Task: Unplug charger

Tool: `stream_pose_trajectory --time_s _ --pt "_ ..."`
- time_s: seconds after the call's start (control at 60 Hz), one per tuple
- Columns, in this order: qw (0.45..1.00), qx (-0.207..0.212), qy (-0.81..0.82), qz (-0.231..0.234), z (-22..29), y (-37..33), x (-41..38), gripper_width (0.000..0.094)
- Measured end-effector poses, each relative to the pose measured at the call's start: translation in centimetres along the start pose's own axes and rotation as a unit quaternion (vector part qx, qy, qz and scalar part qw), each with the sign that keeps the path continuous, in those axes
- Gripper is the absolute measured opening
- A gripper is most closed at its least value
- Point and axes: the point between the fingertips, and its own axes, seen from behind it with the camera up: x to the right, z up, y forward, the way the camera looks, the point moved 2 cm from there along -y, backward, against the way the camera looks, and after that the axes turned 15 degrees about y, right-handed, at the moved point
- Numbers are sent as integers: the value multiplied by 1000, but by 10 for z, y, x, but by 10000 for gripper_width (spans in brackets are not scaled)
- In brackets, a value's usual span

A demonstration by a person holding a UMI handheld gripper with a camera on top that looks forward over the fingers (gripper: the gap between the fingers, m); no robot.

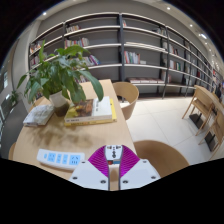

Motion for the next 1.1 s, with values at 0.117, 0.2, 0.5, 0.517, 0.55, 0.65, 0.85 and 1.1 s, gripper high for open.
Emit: stream_pose_trajectory --time_s 0.117,0.2,0.5,0.517,0.55,0.65,0.85,1.1 --pt "999 -39 -14 -11 -35 8 11 115" --pt "999 -32 -14 -9 -42 8 12 168" --pt "999 14 -35 -30 -12 -7 8 717" --pt "999 19 -35 -29 -8 -11 5 749" --pt "998 32 -37 -28 3 -22 -1 804" --pt "995 94 -42 -13 52 -74 -29 829" --pt "983 177 -35 29 77 -201 -96 827" --pt "989 136 -36 52 -43 -290 -151 828"
